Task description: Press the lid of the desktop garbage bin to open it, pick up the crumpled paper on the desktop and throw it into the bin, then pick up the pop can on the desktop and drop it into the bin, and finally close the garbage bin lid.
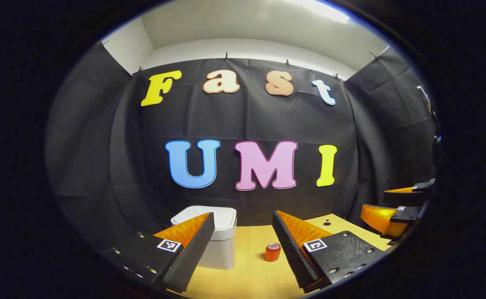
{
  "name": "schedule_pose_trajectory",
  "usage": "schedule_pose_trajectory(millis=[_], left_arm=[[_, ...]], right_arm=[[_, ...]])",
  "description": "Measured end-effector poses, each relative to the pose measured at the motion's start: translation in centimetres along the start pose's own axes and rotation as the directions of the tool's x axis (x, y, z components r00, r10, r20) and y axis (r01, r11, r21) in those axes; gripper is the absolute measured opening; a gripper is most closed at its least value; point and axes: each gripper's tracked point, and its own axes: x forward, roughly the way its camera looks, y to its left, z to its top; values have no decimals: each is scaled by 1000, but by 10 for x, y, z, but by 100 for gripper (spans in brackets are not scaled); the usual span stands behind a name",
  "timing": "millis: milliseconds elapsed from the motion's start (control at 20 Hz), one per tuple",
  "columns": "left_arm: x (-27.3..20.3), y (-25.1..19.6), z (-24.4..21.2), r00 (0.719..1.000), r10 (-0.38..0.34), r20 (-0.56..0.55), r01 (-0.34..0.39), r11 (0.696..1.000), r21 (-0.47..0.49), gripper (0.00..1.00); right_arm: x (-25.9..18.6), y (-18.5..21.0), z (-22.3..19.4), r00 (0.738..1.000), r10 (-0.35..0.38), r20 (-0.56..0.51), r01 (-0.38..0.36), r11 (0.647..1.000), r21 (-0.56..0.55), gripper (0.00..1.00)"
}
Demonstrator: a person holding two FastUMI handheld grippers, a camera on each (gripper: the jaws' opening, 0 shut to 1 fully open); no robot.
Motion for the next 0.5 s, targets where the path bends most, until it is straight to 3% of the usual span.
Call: schedule_pose_trajectory(millis=[500], left_arm=[[4,0,3,1000,-6,12,6,1000,19,91]], right_arm=[[3,1,-2,1000,5,-6,-5,1000,-3,98]])
